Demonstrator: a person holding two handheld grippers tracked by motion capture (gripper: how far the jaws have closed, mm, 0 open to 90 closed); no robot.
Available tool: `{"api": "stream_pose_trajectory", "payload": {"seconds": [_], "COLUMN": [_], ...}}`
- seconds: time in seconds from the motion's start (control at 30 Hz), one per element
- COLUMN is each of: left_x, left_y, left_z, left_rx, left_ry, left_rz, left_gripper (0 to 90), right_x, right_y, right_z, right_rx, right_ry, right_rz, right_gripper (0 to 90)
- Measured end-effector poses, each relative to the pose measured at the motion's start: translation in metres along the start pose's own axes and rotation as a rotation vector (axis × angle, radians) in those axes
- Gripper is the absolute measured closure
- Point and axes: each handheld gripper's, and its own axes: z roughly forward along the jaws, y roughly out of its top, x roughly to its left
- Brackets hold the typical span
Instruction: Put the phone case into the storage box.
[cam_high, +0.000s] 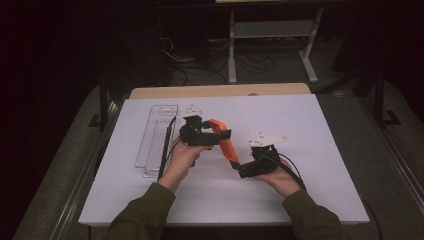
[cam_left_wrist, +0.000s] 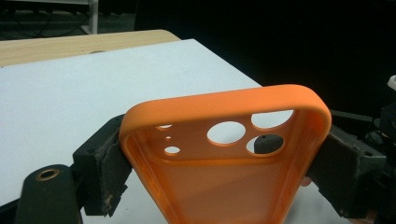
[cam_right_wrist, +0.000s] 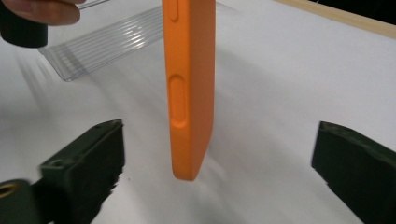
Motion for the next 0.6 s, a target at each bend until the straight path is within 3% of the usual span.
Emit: {"api": "stream_pose_trajectory", "payload": {"seconds": [0.13, 0.6], "left_x": [0.000, -0.001], "left_y": [0.001, 0.003], "left_z": [-0.001, -0.007], "left_rx": [-0.009, -0.019], "left_ry": [-0.004, -0.001], "left_rz": [-0.006, 0.003], "left_gripper": [15.5, 15.5], "right_x": [-0.005, -0.022], "right_y": [-0.003, -0.018], "right_z": [-0.004, -0.031], "right_rx": [-0.001, -0.013], "right_ry": [-0.003, -0.022], "right_rz": [-0.024, 0.011], "right_gripper": [0.0, 0.0]}}
